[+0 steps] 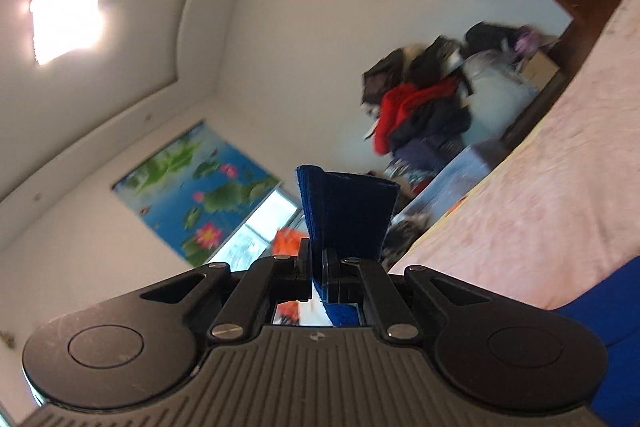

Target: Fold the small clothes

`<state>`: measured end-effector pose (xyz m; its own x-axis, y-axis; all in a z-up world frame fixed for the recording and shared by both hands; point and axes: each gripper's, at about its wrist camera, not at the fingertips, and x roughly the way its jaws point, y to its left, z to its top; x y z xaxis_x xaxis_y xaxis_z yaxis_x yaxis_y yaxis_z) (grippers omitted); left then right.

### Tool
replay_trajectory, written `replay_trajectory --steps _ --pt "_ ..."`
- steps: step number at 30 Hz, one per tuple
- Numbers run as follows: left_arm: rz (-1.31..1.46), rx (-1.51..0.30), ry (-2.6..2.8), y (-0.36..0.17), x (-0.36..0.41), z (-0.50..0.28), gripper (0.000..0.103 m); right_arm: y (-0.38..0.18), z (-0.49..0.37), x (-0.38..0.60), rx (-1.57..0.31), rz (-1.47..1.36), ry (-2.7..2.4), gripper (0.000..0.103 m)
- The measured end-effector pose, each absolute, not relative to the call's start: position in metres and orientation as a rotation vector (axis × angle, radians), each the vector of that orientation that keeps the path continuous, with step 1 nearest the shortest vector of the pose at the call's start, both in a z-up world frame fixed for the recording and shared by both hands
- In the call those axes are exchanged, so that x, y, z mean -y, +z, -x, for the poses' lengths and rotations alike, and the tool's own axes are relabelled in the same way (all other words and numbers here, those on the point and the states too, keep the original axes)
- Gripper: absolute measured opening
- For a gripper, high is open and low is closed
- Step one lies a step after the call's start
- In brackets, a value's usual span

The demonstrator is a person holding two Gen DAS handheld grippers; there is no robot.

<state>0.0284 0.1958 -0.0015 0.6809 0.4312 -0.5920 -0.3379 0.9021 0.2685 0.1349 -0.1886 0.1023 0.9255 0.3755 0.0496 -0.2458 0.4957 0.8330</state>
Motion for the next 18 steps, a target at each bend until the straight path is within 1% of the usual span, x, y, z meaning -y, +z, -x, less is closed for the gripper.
replay_trajectory --steps 3,7,10,18 --pt "-0.174 -0.700 0.404 -0.002 -0.183 -0.034 0.103 0.073 -0.124 0.225 -0.140 -0.979 0.232 0.007" --pt "-0.213 -0.681 0.361 0.002 -0.162 -0.039 0.103 0.027 -0.117 0.252 -0.200 -0.968 0.111 0.007" --pt "-0.221 -0.673 0.319 0.006 -0.148 -0.044 0.103 -0.007 -0.109 0.272 -0.230 -1.019 0.050 0.008" --pt "-0.214 -0.661 0.187 0.014 -0.102 -0.060 0.103 -0.058 -0.093 0.292 -0.273 -1.073 -0.043 0.009"
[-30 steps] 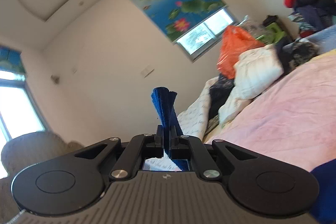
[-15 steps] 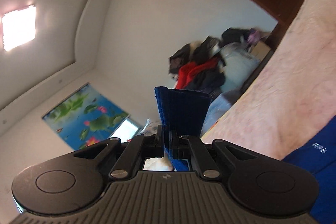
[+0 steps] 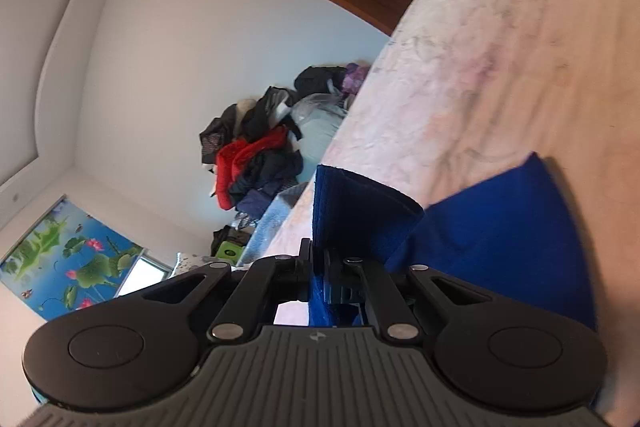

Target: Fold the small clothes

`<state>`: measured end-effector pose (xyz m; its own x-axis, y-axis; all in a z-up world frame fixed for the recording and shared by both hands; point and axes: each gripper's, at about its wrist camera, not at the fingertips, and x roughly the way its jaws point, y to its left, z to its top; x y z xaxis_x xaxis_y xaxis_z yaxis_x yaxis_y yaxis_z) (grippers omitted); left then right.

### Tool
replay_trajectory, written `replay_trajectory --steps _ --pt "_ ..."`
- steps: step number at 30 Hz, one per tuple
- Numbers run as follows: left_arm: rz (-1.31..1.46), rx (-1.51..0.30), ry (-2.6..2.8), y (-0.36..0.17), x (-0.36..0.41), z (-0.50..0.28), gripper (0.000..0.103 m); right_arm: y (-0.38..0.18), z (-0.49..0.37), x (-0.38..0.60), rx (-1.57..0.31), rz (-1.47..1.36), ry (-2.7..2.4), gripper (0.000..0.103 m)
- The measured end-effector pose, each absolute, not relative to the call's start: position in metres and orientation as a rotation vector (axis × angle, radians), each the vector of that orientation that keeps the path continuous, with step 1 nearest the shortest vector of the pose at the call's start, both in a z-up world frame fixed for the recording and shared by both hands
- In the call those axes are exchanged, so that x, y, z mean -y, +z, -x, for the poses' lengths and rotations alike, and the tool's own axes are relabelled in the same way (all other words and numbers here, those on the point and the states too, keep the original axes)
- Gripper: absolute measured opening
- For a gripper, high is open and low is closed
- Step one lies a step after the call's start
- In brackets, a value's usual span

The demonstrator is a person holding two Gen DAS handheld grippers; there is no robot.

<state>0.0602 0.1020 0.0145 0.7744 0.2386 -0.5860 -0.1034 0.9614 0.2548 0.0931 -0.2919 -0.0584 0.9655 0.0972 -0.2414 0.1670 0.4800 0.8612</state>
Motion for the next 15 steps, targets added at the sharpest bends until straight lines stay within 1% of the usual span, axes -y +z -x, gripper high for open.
replay_trajectory --steps 8,9,11,13,15 --pt "-0.241 -0.676 0.093 0.010 -0.062 -0.065 0.103 -0.093 -0.083 0.302 -0.360 -1.084 -0.115 0.011" --pt "-0.244 -0.678 0.087 0.008 -0.060 -0.065 0.103 -0.097 -0.081 0.302 -0.377 -1.089 -0.117 0.015" --pt "-0.251 -0.687 0.078 0.006 -0.054 -0.066 0.103 -0.105 -0.084 0.304 -0.417 -1.112 -0.121 0.016" --pt "-0.258 -0.694 0.072 0.003 -0.050 -0.065 0.103 -0.112 -0.086 0.308 -0.428 -1.159 -0.118 0.020" --pt "-0.264 -0.698 0.067 0.001 -0.047 -0.065 0.103 -0.112 -0.087 0.307 -0.420 -1.173 -0.103 0.029"
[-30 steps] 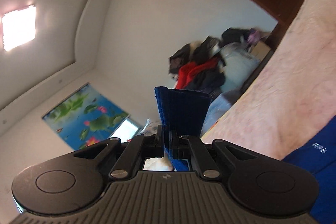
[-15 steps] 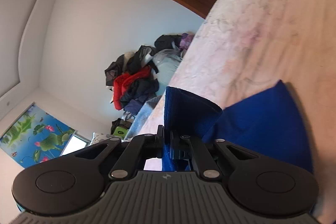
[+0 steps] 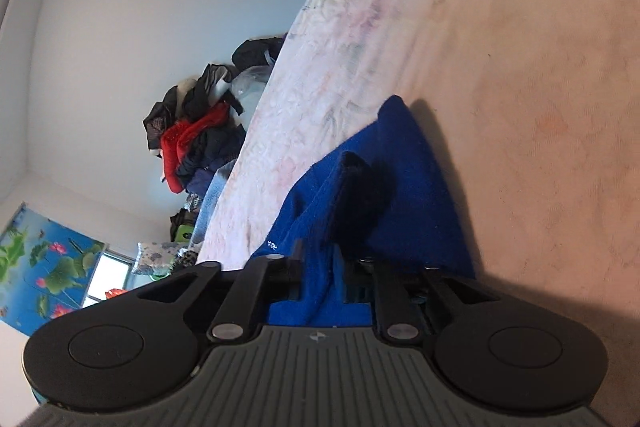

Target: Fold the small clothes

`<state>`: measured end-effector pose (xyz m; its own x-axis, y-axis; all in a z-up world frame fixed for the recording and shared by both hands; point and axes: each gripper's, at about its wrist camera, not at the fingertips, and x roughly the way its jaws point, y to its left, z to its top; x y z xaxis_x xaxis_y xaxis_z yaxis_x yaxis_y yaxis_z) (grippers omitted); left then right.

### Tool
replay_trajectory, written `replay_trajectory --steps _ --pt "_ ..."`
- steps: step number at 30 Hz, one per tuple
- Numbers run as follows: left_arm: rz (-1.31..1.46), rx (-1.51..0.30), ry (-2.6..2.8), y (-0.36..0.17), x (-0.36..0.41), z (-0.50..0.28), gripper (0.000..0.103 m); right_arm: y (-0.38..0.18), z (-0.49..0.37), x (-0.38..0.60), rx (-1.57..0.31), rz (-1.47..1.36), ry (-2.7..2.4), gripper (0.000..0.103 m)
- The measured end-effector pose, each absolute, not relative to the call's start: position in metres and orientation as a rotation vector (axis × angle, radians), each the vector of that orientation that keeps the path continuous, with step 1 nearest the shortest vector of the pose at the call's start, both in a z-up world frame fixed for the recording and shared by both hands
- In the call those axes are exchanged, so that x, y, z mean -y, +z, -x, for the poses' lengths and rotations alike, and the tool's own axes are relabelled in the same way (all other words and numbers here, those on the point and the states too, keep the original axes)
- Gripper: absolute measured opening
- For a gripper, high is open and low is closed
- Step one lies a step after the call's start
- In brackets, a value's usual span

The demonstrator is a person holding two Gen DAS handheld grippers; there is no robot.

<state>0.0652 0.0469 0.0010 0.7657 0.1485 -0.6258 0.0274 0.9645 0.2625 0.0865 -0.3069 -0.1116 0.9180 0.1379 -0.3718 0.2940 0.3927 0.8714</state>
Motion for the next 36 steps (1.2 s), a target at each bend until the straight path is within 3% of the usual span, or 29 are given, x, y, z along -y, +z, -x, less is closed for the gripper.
replay_trajectory --steps 3,9,11,12,13,19,25,30,33,36 --pt "-0.272 -0.703 0.060 -0.001 -0.044 -0.065 0.103 -0.107 -0.094 0.305 -0.411 -1.162 -0.095 0.039" --pt "-0.282 -0.695 0.043 -0.001 -0.040 -0.065 0.103 -0.111 -0.097 0.312 -0.355 -1.259 -0.123 0.039" --pt "-0.286 -0.698 0.040 -0.002 -0.038 -0.067 0.103 -0.112 -0.091 0.314 -0.362 -1.243 -0.125 0.032" --pt "-0.289 -0.700 0.037 -0.002 -0.037 -0.068 0.103 -0.114 -0.093 0.315 -0.370 -1.243 -0.133 0.017" --pt "-0.293 -0.699 0.035 -0.002 -0.036 -0.068 0.103 -0.115 -0.094 0.316 -0.380 -1.241 -0.133 0.012" --pt "-0.296 -0.689 0.054 0.000 -0.032 -0.073 0.103 -0.071 -0.110 0.305 -0.378 -1.108 -0.030 0.012" --pt "-0.271 -0.673 0.059 0.007 -0.036 -0.075 0.103 0.022 -0.100 0.286 -0.125 -0.914 0.150 0.011" --pt "-0.281 -0.702 0.047 -0.003 -0.036 -0.076 0.103 -0.045 -0.093 0.319 -0.402 -0.964 -0.119 0.011" --pt "-0.289 -0.706 0.048 -0.004 -0.036 -0.076 0.103 -0.082 -0.085 0.331 -0.465 -1.040 -0.178 0.011" --pt "-0.289 -0.694 0.052 -0.001 -0.037 -0.075 0.103 -0.079 -0.082 0.327 -0.445 -1.023 -0.138 0.011"
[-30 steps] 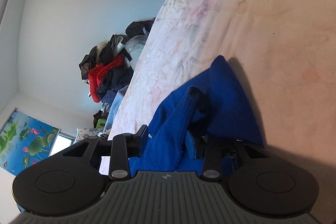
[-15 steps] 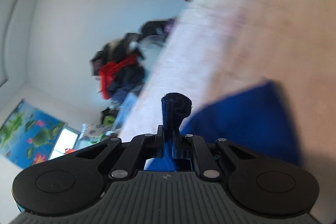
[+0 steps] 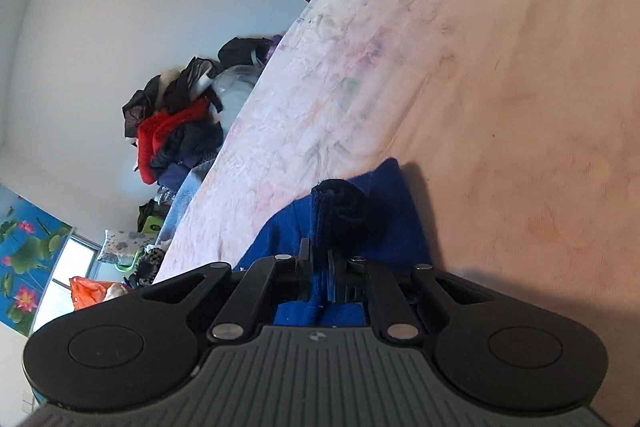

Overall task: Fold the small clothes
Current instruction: 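Lower the sleeve onto the sweater and open the right tool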

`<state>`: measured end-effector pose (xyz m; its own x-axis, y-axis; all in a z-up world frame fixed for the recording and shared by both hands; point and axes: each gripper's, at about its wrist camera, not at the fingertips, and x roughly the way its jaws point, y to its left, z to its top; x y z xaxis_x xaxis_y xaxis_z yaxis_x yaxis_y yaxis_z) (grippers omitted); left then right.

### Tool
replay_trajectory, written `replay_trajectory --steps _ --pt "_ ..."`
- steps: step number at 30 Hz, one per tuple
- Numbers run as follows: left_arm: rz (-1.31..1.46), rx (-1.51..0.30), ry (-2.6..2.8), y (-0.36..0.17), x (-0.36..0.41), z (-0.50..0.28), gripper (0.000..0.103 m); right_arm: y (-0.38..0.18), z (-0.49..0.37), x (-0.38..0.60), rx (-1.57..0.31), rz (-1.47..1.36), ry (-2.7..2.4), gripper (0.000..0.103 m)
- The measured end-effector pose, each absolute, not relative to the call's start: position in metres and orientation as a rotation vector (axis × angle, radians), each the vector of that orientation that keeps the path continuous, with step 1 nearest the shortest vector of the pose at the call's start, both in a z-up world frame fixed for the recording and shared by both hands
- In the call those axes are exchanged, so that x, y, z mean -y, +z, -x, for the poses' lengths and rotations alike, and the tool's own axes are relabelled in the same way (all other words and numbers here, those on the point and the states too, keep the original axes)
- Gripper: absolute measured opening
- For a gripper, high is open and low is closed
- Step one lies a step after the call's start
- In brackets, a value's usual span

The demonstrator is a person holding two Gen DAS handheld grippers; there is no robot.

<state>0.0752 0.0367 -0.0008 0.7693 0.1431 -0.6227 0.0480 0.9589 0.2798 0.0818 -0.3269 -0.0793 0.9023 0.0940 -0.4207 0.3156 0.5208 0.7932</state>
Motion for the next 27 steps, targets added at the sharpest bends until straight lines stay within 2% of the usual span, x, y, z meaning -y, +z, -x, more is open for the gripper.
replay_trajectory --steps 4,9,17,20,24,26,27 --pt "-0.263 -0.700 0.053 0.001 -0.038 -0.078 0.103 -0.041 -0.071 0.311 -0.330 -0.865 -0.034 0.011" --pt "-0.255 -0.732 0.025 -0.007 -0.036 -0.075 0.103 -0.079 -0.076 0.330 -0.524 -0.915 -0.161 0.012" --pt "-0.247 -0.721 0.027 -0.006 -0.038 -0.071 0.103 -0.083 -0.068 0.323 -0.518 -0.911 -0.158 0.016" --pt "-0.244 -0.730 0.034 -0.008 -0.039 -0.071 0.103 -0.086 -0.069 0.327 -0.518 -0.946 -0.159 0.024" --pt "-0.256 -0.733 0.038 -0.009 -0.039 -0.070 0.103 -0.093 -0.068 0.335 -0.494 -1.051 -0.153 0.030" --pt "-0.256 -0.734 0.038 -0.009 -0.039 -0.069 0.103 -0.094 -0.071 0.338 -0.483 -1.065 -0.159 0.030" --pt "-0.257 -0.733 0.039 -0.010 -0.039 -0.070 0.103 -0.093 -0.074 0.337 -0.486 -1.047 -0.162 0.024"
